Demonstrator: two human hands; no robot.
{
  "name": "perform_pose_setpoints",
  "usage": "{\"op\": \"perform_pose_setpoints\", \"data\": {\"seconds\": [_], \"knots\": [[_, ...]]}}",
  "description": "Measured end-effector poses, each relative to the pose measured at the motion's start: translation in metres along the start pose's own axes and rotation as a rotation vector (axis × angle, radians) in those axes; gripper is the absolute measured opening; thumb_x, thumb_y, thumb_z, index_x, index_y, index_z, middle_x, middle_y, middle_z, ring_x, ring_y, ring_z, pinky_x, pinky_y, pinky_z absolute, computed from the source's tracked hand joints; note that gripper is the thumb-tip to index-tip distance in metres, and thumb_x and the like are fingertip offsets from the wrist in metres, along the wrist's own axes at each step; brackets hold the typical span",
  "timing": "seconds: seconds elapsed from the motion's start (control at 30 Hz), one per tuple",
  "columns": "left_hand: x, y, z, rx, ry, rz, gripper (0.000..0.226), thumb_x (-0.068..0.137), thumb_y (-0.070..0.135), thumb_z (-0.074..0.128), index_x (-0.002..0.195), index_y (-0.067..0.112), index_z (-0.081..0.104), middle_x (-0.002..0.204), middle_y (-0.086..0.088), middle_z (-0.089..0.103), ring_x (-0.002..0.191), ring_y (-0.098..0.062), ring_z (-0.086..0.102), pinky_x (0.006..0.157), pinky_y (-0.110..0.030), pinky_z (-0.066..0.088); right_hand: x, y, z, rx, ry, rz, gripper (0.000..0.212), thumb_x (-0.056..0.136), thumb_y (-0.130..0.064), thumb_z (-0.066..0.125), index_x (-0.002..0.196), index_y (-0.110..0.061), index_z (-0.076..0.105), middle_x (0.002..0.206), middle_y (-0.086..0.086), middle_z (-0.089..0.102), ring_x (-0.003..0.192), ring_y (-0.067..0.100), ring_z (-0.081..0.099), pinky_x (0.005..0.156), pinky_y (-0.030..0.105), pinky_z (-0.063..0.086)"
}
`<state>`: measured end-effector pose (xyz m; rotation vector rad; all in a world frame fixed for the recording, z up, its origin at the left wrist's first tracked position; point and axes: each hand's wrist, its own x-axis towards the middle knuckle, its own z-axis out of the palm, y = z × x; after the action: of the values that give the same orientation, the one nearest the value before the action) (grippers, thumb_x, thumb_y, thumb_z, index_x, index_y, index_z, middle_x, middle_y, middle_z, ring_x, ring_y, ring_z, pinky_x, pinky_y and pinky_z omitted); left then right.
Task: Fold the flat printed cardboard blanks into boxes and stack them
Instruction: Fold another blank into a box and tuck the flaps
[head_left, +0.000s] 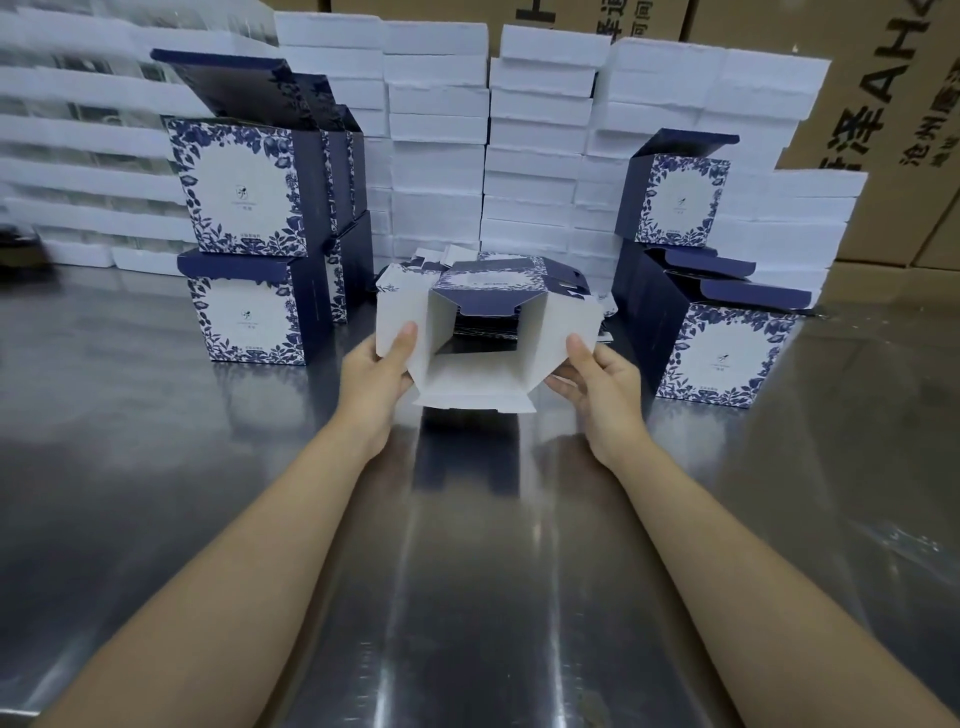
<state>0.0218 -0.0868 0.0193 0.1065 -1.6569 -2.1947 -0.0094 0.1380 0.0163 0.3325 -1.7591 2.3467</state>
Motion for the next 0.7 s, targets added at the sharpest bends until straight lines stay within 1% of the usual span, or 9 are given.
{"op": "perform_pose_setpoints", "data": {"seconds": [0.07, 0.17, 0.23, 0.3, 0.4, 0.47, 0.53, 0.6, 0.7], "knots": [[0.001, -0.001, -0.002, -0.033, 0.016, 0.001, 0.023, 0.095, 0.032, 0.060, 0.104, 0.012, 0.065, 0.112, -0.009, 0.070, 0.100, -0.020, 0.067, 0.093, -0.035, 0.054, 0.002, 0.000, 0.001, 0.079, -0.030, 0.054, 0.014, 0.096, -0.021, 0.058, 0.100, -0.011, 0.067, 0.082, 0.002, 0.072, 0.076, 0.015, 0.070, 0.071, 0.026, 0.056], [0.001, -0.002, 0.001, -0.073, -0.018, -0.011, 0.022, 0.096, 0.035, 0.055, 0.088, 0.016, 0.063, 0.071, 0.010, 0.070, 0.053, 0.003, 0.060, 0.052, -0.011, 0.047, 0.003, 0.000, 0.004, 0.093, 0.035, 0.040, 0.017, 0.098, -0.019, 0.055, 0.115, -0.017, 0.056, 0.087, -0.001, 0.071, 0.070, 0.011, 0.069, 0.066, 0.026, 0.055], [0.001, -0.005, 0.005, -0.101, -0.026, -0.050, 0.023, 0.096, 0.037, 0.056, 0.093, 0.016, 0.064, 0.077, 0.013, 0.073, 0.065, 0.002, 0.067, 0.063, -0.013, 0.051, 0.002, 0.001, 0.003, -0.090, 0.131, -0.154, 0.035, 0.099, -0.013, 0.054, 0.129, -0.026, 0.041, 0.097, 0.000, 0.069, 0.069, 0.012, 0.067, 0.062, 0.027, 0.056], [0.001, -0.006, 0.006, -0.146, 0.008, -0.087, 0.025, 0.094, 0.040, 0.058, 0.099, 0.016, 0.065, 0.091, 0.009, 0.075, 0.081, -0.003, 0.070, 0.076, -0.020, 0.054, -0.003, -0.001, 0.007, -0.325, 0.128, -0.410, 0.043, 0.099, -0.012, 0.051, 0.125, -0.044, 0.038, 0.105, -0.010, 0.065, 0.072, 0.017, 0.066, 0.060, 0.025, 0.057], [0.006, -0.005, 0.002, -0.174, 0.070, -0.099, 0.029, 0.093, 0.044, 0.057, 0.093, 0.016, 0.062, 0.083, 0.009, 0.072, 0.066, -0.002, 0.068, 0.064, -0.017, 0.054, -0.004, -0.001, 0.011, -0.504, 0.030, -0.605, 0.029, 0.096, -0.009, 0.048, 0.109, -0.034, 0.057, 0.100, -0.016, 0.060, 0.069, 0.012, 0.059, 0.059, 0.012, 0.050], [0.008, -0.005, -0.002, -0.166, 0.102, -0.104, 0.029, 0.094, 0.045, 0.055, 0.092, 0.017, 0.061, 0.084, 0.007, 0.072, 0.064, -0.004, 0.068, 0.064, -0.019, 0.055, -0.007, 0.003, 0.010, -0.658, -0.118, -0.551, 0.035, 0.085, -0.005, 0.043, 0.101, -0.026, 0.066, 0.098, 0.004, 0.063, 0.072, 0.007, 0.053, 0.066, 0.018, 0.049], [0.008, -0.004, -0.003, -0.200, 0.126, -0.122, 0.031, 0.096, 0.045, 0.054, 0.097, 0.016, 0.063, 0.089, 0.003, 0.071, 0.063, -0.005, 0.068, 0.062, -0.020, 0.055, -0.009, 0.007, 0.006, -0.776, -0.289, -0.431, 0.057, 0.073, 0.001, 0.040, 0.109, -0.035, 0.064, 0.106, -0.002, 0.061, 0.077, 0.003, 0.050, 0.070, 0.017, 0.043], [0.007, -0.003, -0.004, -0.256, 0.158, -0.139, 0.036, 0.096, 0.045, 0.053, 0.107, 0.012, 0.062, 0.093, -0.001, 0.070, 0.060, -0.005, 0.066, 0.053, -0.018, 0.051, -0.008, 0.009, 0.005, -0.866, -0.384, -0.312, 0.082, 0.070, 0.007, 0.039, 0.124, -0.054, 0.049, 0.111, -0.026, 0.046, 0.081, 0.000, 0.050, 0.071, 0.014, 0.042], [0.005, 0.000, -0.006, -0.307, 0.194, -0.149, 0.043, 0.096, 0.044, 0.053, 0.120, 0.010, 0.060, 0.109, -0.003, 0.069, 0.076, -0.007, 0.066, 0.056, -0.017, 0.051, -0.007, 0.011, 0.009, -1.063, -0.518, -0.294, 0.100, 0.075, -0.004, 0.051, 0.136, -0.071, 0.010, 0.110, -0.018, 0.043, 0.090, 0.003, 0.048, 0.071, 0.015, 0.042]]}}
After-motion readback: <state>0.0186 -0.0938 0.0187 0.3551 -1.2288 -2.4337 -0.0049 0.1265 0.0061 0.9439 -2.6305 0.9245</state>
